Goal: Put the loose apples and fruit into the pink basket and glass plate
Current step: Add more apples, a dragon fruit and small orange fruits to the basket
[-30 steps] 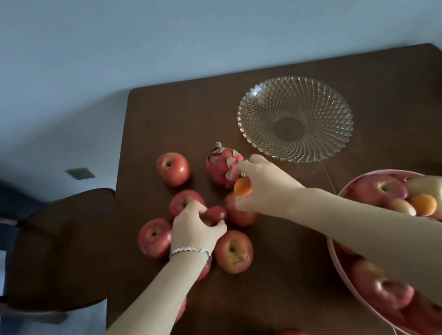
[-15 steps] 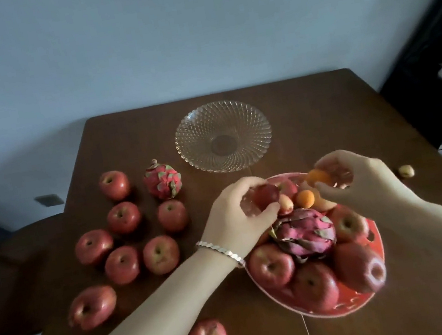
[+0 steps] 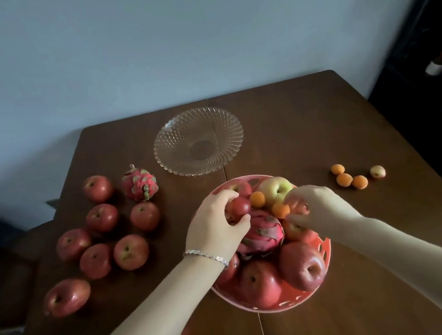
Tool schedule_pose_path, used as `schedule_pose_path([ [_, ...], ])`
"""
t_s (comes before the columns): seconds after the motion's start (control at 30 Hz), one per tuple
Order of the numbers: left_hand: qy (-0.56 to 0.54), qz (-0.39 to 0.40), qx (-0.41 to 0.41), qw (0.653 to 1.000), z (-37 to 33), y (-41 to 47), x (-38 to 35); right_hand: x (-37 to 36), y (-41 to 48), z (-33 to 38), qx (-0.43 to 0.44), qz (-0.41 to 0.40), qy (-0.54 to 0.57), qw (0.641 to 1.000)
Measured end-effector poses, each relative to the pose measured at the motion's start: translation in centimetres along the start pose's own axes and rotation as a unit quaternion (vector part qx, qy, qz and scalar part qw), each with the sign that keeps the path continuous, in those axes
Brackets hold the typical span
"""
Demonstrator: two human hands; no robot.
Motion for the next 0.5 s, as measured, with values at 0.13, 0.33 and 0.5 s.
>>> schedule_pose_path([
  [0.13, 0.11, -0.013, -0.011, 0.994, -0.6, 1.6, -0.9, 1.4, 0.9, -0.2, 0.007, -0.008, 0.023, 1.0],
  [0.33, 0.189, 0.057, -0.03, 0.98, -1.8, 3.4, -2.8, -0.9, 3.5, 3.2, 0.095, 0.065, 0.012, 0.993],
  [0.5, 0.166, 0.073, -0.015, 0.983, -1.6, 3.7, -2.8, -1.9, 4.4, 2.7, 0.094, 0.055, -0.011, 0.994],
])
Point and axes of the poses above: each hand's wrist, its own y-axis towards the middle knuckle, its own x-axis out of the back of the hand, z = x × y, the point moved 5 cm from there along y, towards the middle knuckle, and after that the axes turned 4 degrees about -z, right-handed, at the moved point
